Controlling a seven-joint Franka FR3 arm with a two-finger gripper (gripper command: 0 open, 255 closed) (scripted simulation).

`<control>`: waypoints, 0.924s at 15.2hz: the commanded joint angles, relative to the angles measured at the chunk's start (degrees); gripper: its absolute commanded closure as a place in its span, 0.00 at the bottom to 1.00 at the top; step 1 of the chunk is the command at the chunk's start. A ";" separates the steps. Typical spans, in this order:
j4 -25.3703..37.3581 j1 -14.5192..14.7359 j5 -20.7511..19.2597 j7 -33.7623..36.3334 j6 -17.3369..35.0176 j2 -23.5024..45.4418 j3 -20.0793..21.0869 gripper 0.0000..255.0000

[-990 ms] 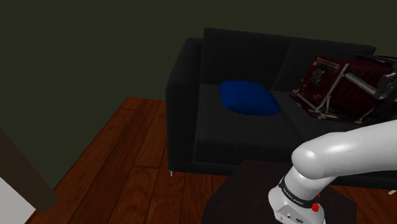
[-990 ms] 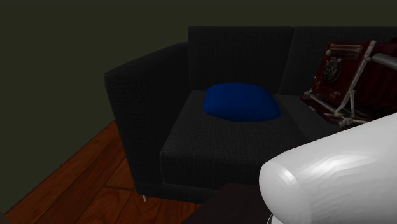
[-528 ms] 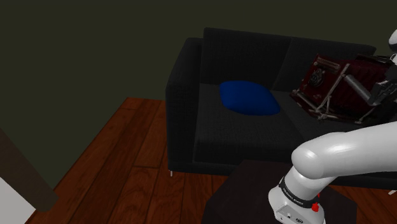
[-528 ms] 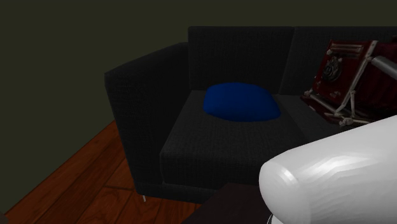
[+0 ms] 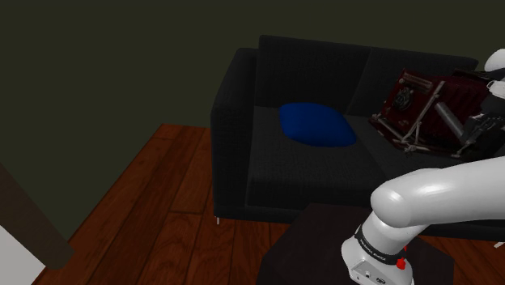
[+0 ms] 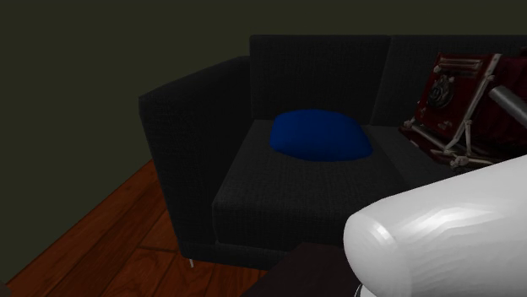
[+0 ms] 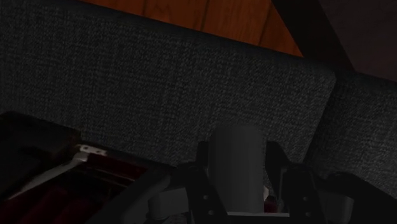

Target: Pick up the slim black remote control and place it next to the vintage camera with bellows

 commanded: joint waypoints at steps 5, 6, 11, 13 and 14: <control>-3.77 0.42 -1.34 0.50 4.44 0.01 -2.63 1.00; -4.35 0.51 -1.56 0.58 5.15 0.03 -3.08 1.00; -7.09 1.18 -2.67 0.97 8.75 0.31 -5.57 1.00; -8.10 1.56 -3.12 1.13 10.21 0.49 -6.69 1.00; -8.59 1.78 -3.35 1.20 10.95 0.59 -7.28 1.00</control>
